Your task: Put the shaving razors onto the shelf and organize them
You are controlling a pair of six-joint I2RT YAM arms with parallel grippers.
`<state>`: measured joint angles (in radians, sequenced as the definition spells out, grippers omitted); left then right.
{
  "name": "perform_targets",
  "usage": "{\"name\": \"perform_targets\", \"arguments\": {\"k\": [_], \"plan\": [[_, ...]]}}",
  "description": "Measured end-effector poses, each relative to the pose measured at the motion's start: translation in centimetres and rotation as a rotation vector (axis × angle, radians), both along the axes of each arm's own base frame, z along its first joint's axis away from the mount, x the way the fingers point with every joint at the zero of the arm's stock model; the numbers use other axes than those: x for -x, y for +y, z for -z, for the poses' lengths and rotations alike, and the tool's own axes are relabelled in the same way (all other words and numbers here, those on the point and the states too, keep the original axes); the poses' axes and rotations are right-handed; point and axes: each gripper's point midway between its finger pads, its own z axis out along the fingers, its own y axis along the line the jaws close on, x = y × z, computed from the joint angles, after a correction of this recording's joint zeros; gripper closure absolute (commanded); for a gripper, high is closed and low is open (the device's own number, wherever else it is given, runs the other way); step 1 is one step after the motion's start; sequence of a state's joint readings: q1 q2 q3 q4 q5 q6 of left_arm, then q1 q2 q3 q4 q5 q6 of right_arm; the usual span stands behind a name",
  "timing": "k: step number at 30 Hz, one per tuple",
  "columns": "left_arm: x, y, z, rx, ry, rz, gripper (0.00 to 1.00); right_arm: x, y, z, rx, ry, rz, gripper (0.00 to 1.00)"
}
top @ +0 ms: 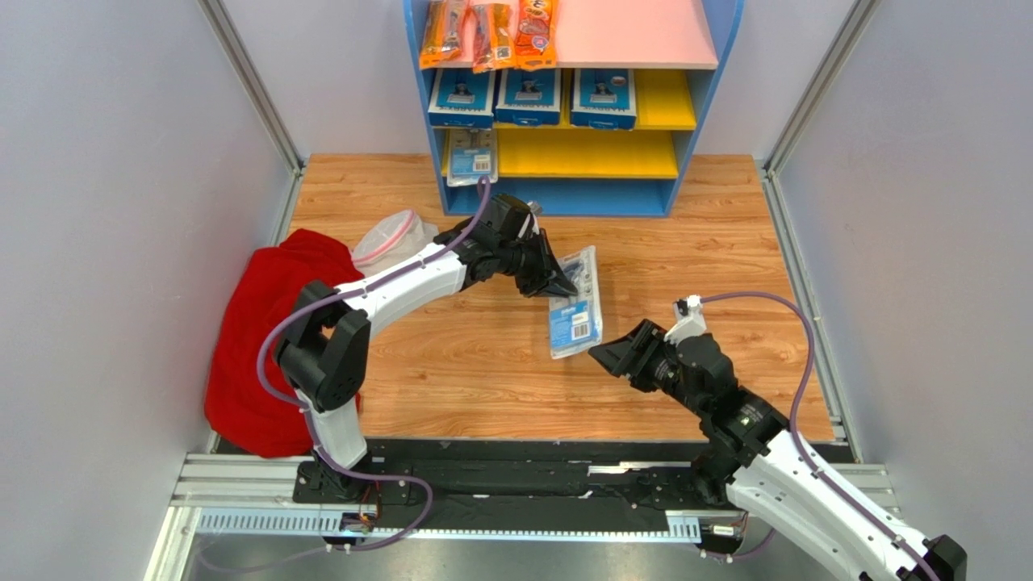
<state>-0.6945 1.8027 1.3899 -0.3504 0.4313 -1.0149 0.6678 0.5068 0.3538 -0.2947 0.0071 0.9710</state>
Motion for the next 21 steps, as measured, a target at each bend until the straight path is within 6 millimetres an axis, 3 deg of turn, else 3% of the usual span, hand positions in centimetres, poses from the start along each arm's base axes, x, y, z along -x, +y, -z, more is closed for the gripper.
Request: {"name": "perform_targets", "arguments": {"k": [8, 14, 21], "plan": [[-0.5, -2.1, -3.6, 0.2, 0.037, -0.011, 1.0, 0.2, 0.6, -0.6, 0.014, -0.053, 0.001, 0.38], [-0.3, -2.3, -3.1, 0.241, 0.064, -0.022, 1.0, -0.5, 0.8, 0.3, 0.052, -0.039, 0.02, 0.43], [-0.6, -2.3, -3.1, 0.269, 0.073, -0.037, 1.0, -1.0, 1.5, -0.5, 0.044, -0.072, 0.013, 0.45]]}}
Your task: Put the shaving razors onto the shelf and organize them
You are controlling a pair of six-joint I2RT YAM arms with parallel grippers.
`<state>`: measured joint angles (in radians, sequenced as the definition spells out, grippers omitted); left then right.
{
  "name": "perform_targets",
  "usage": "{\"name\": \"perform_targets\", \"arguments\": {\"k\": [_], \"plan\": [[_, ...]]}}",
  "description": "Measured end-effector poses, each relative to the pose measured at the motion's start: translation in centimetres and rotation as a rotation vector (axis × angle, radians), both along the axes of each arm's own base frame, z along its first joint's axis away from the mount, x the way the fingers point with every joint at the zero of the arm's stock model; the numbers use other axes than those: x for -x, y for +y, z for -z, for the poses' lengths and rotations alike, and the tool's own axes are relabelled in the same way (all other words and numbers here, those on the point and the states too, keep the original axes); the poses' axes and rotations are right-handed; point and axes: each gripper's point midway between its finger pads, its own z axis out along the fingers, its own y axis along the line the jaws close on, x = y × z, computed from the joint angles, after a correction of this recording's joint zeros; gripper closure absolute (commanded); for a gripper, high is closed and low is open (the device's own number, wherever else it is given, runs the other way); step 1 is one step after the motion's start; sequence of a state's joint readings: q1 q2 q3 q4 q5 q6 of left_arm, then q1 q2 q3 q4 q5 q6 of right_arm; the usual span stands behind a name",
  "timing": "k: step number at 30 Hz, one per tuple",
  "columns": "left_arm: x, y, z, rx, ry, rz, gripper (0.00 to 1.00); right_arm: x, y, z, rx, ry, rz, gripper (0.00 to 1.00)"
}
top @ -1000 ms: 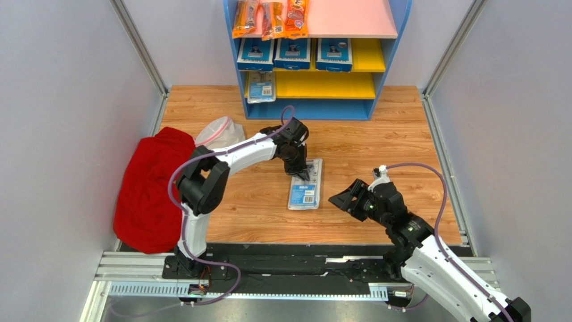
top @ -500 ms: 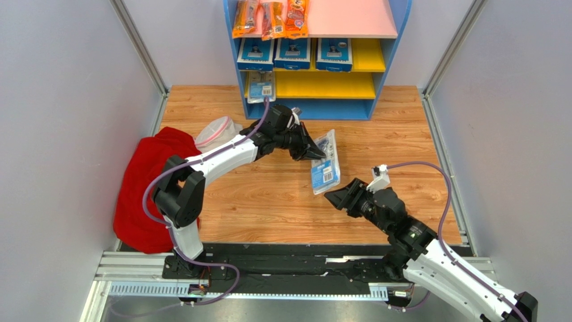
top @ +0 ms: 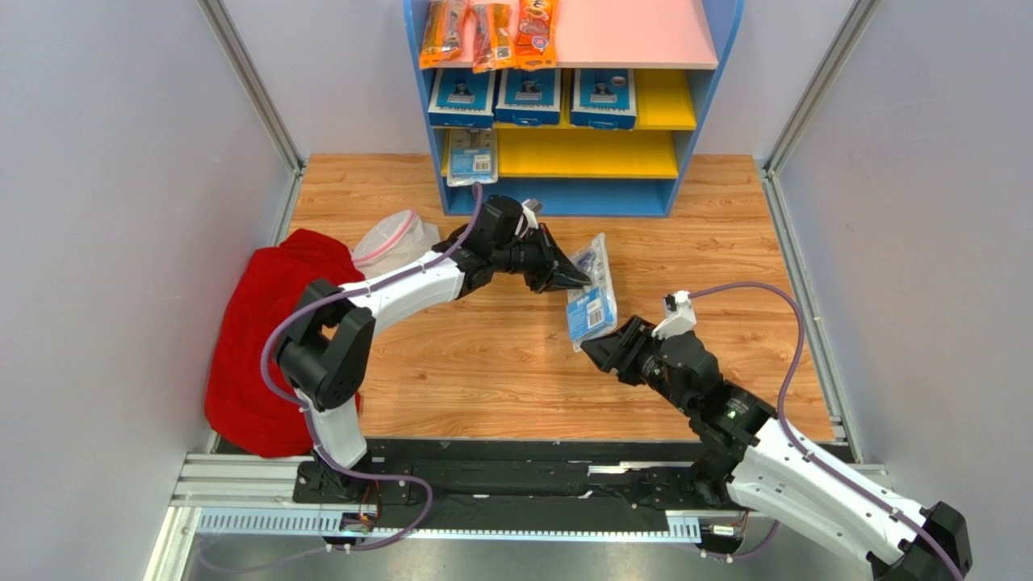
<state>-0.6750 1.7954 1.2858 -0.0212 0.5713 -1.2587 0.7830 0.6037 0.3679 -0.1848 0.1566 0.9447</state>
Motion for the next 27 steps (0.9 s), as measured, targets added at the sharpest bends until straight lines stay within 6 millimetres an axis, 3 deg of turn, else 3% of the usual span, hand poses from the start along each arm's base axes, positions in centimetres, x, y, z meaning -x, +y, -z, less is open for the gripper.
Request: {"name": "perform_targets", "arguments": {"k": [7, 10, 14, 19, 22, 24, 25, 27], "plan": [[0.5, -0.4, -0.2, 0.015, 0.011, 0.009, 1.0, -0.2, 0.6, -2.0, -0.041, -0.058, -0.008, 0.46], [0.5, -0.5, -0.3, 0.02, 0.012, 0.01, 1.0, -0.5, 0.5, -2.1, -0.042, -0.066, 0.007, 0.52], [0.4, -0.6, -0.5, 0.028, 0.007, 0.005, 1.0, -0.9, 0.6, -2.6, -0.061, -0.08, 0.027, 0.79], [0.3, -0.4, 0.4, 0.024, 0.024, -0.016, 1.0, -1.0, 0.7, -2.6, -0.063, -0.084, 0.034, 0.99], [0.6, -0.2, 1.2, 0.023, 0.041, -0.022, 1.0, -0.8, 0.5, -2.1, -0.063, -0.072, 0.037, 1.0], [0.9, -0.1, 1.6, 0.023, 0.045, -0.021, 0.9, -0.5, 0.3, -1.8, -0.067, -0.062, 0.039, 1.0], [1.1, -0.1, 1.8, 0.022, 0.046, -0.02, 0.75, -0.4, 0.3, -1.7, -0.068, -0.058, 0.037, 1.0], [1.4, 0.1, 1.9, 0.013, 0.033, -0.018, 0.63, -0.1, 0.2, -1.6, -0.074, -0.055, 0.035, 1.0]]}}
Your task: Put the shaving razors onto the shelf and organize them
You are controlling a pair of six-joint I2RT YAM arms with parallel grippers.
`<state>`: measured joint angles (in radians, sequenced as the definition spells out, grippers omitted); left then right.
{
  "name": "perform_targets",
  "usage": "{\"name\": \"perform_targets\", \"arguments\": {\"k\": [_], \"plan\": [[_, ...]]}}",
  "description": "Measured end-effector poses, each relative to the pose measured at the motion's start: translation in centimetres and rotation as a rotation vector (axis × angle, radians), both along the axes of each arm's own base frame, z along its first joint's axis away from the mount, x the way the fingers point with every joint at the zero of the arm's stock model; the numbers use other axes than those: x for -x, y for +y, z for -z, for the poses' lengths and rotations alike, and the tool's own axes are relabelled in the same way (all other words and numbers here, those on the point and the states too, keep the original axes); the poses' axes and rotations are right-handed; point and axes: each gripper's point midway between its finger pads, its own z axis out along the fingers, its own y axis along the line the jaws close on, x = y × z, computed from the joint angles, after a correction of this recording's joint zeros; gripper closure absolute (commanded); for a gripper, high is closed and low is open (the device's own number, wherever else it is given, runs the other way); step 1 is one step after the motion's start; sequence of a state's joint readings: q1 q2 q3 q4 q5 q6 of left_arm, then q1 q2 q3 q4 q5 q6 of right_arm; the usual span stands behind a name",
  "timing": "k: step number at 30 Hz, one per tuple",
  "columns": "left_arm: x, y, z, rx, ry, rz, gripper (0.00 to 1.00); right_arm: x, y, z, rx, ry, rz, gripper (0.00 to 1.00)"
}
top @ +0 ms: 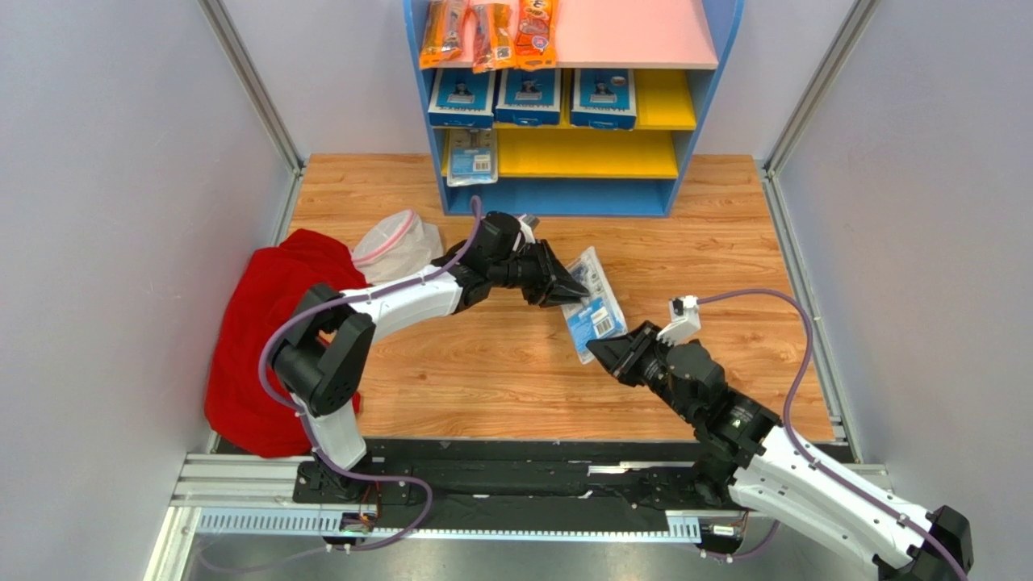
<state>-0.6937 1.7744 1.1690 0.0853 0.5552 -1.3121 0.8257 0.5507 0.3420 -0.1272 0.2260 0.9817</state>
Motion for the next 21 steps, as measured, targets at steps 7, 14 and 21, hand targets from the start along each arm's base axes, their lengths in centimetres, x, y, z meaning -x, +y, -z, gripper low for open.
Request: {"name": "perform_targets", "arguments": {"k": [7, 14, 21], "plan": [[1.5, 2.9, -0.9, -0.154, -0.109, 0.033, 0.47, -0.5, -1.3, -1.5, -0.054, -0.03, 0.074, 1.0], [1.0, 7.5, -3.9, -0.388, -0.288, -0.02, 0.47, -0.6, -1.5, -1.3, -0.05, -0.022, 0.087, 1.0], [1.5, 16.7, -7.0, -0.715, -0.467, -0.157, 0.4, -0.6, -0.7, -0.8, -0.042, -0.014, 0.051, 1.0]]}}
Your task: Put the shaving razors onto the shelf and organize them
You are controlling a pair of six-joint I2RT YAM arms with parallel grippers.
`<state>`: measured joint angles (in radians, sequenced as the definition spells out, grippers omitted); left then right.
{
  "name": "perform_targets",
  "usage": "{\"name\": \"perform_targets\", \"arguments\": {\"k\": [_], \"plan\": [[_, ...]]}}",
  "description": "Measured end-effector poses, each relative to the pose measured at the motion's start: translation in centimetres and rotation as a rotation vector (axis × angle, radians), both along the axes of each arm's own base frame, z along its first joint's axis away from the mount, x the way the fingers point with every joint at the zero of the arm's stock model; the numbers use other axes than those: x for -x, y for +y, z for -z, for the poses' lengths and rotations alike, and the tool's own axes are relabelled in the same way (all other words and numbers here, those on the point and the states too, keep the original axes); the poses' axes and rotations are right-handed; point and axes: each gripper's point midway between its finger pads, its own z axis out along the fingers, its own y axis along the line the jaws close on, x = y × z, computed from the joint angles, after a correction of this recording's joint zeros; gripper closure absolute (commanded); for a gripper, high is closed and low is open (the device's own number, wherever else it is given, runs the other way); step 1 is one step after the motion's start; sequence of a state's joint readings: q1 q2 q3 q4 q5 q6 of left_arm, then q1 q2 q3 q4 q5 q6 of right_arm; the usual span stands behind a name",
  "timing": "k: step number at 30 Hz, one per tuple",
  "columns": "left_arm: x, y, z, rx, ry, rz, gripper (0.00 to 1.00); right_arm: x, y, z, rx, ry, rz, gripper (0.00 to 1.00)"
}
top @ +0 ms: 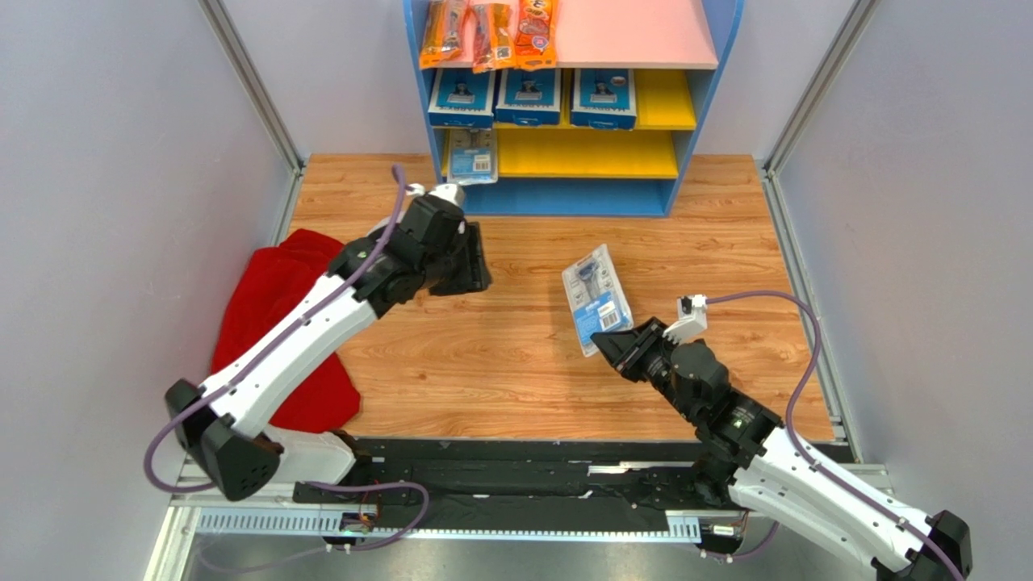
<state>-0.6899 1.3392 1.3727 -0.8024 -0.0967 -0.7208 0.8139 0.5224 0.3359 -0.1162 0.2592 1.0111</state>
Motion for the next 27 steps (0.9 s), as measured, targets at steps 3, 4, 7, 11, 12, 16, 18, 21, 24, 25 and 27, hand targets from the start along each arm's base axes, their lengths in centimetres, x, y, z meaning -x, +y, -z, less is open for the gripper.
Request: {"name": "perform_targets", "arguments": {"k": [3, 4, 7, 11, 12, 16, 18, 21, 24, 25, 27], "plan": [[0.6, 5.2, -1.2, -0.132, -0.06, -0.084, 0.39, 0.0, 0.4, 0.0, -0.007, -0.013, -0.018, 1.0], [0.8, 6.8, -1.5, -0.168, -0.074, -0.109, 0.39, 0.0, 0.5, -0.1, -0.008, -0.016, -0.022, 1.0], [1.4, 10.5, -1.8, -0.262, -0.098, -0.169, 0.37, -0.3, 1.3, -0.3, -0.017, -0.029, -0.04, 1.0], [2.8, 14.2, -1.2, -0.387, -0.091, -0.206, 0.34, -1.2, 2.8, 0.3, -0.018, -0.025, -0.066, 1.0], [3.1, 14.8, -1.0, -0.41, -0.086, -0.208, 0.34, -1.4, 3.2, 0.5, -0.016, -0.023, -0.073, 1.0], [4.1, 16.5, 0.2, -0.484, -0.07, -0.2, 0.34, -2.6, 5.5, 2.0, 0.015, 0.026, -0.116, 1.0], [4.5, 17.0, 0.6, -0.509, -0.065, -0.189, 0.34, -3.4, 6.8, 1.8, 0.006, 0.027, -0.137, 1.0], [4.8, 17.7, 1.1, -0.547, -0.066, -0.176, 0.34, -4.9, 9.0, 0.3, -0.036, 0.008, -0.172, 1.0], [4.9, 18.3, 1.6, -0.593, -0.067, -0.164, 0.34, -7.0, 11.2, -2.4, -0.115, -0.038, -0.209, 1.0], [5.0, 18.5, 1.9, -0.604, -0.064, -0.161, 0.34, -7.6, 11.7, -3.1, -0.137, -0.049, -0.216, 1.0], [5.1, 18.9, 2.6, -0.633, -0.056, -0.155, 0.34, -8.6, 12.6, -4.5, -0.191, -0.071, -0.229, 1.0]]}}
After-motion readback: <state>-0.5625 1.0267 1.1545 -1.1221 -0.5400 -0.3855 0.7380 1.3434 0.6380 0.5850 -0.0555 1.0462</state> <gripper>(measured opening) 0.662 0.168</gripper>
